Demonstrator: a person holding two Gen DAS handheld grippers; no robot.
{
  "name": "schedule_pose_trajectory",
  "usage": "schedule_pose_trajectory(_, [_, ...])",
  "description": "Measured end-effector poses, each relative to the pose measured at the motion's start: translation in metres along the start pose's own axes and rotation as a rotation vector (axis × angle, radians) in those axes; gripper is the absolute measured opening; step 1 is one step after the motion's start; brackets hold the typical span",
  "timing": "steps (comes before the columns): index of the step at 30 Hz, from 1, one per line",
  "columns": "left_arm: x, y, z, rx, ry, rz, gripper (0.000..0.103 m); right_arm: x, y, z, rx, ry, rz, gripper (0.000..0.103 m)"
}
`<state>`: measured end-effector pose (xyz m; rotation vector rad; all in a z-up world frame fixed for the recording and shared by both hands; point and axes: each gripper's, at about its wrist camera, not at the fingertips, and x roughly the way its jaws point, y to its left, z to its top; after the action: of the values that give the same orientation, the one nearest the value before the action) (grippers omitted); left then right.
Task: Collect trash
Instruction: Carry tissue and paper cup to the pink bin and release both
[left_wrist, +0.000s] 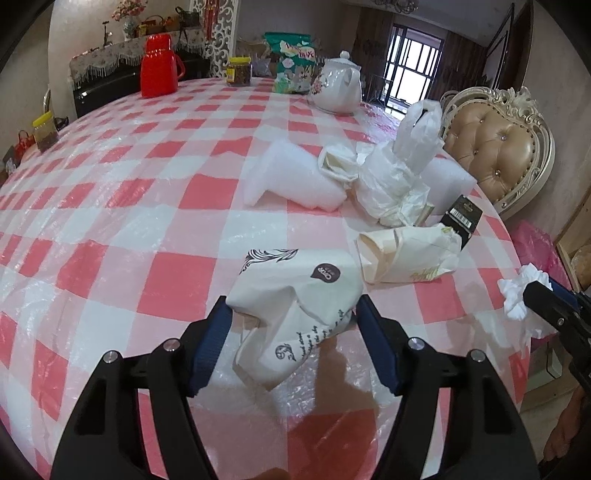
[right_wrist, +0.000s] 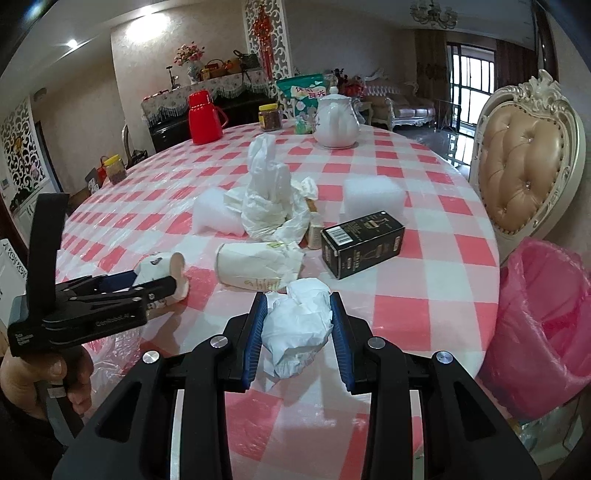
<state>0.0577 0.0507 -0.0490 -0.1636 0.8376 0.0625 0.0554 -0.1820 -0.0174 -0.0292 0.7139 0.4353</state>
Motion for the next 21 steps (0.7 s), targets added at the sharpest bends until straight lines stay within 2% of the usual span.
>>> schedule_pose_trajectory(9, [-0.026,-0.024,0.014,0.021,-0.077,-0.034,0.067,-0.015,-0.027,0.004,0.030,-0.041,-0.047,0.034])
schedule_pose_trajectory(21, [-0.039,-0.090,0.036,0.115,-0.132,-0.125,0.067,-0.043,-0.083,0.009,0.084,-0.097,-0.154,0.034])
